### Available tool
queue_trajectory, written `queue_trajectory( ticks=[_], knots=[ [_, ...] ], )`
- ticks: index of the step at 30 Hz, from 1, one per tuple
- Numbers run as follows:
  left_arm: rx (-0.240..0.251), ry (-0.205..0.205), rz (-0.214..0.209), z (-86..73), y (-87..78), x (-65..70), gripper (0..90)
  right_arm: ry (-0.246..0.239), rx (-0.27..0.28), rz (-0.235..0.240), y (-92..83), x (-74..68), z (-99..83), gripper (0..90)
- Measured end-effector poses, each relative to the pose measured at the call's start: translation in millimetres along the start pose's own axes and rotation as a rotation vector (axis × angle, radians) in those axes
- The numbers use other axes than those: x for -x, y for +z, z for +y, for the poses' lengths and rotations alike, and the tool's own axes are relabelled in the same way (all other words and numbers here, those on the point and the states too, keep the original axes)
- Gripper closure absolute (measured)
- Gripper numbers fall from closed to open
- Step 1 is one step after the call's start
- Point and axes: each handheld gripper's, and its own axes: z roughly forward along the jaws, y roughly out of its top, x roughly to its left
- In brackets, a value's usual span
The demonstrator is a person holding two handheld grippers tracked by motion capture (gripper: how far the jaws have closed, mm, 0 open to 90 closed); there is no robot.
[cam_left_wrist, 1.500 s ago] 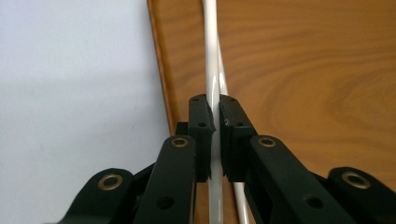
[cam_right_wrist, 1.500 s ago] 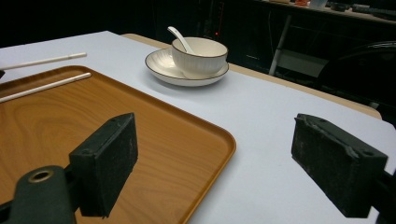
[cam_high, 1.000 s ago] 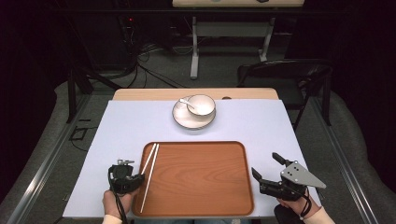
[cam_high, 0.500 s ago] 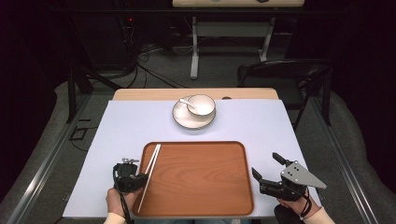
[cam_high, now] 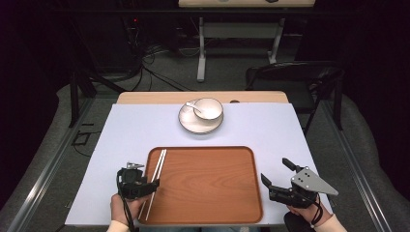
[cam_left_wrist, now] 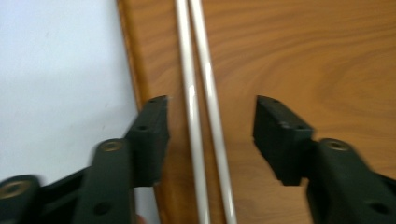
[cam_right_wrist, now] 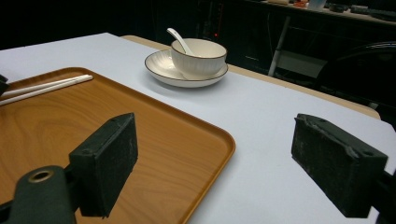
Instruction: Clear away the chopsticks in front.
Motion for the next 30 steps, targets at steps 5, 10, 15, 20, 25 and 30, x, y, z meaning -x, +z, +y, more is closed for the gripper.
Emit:
queue_trajectory(
  ticks=[5,10,15,20,25,30],
  knots=[
    [0.108,0.102,-0.041,9.8,-19.1,-10.5,22.5,0.000,-0.003,-0.003,0.0,-0.2,0.0,14.2],
    [0.167,0.155,-0.050,12.0,-30.4,-23.5,14.3,-0.001,-0.008,-0.006,-0.7,-0.3,-0.2,14.2],
    [0.290,0.207,-0.068,4.9,-49.9,-39.9,0.0,0.002,-0.012,-0.015,-2.6,-0.1,-0.7,14.2],
    [0.422,0.272,-0.095,-9.2,-67.6,-45.9,0.0,0.004,-0.015,-0.022,-4.4,-0.2,-1.2,14.2],
    [0.574,0.310,-0.135,-39.1,-86.8,-53.2,0.0,0.002,-0.016,-0.029,-6.1,-0.1,-1.7,14.2],
    [0.610,0.292,-0.160,-51.6,-92.3,-57.2,0.0,0.003,-0.017,-0.033,-7.5,-0.2,-1.9,14.2]
  ],
)
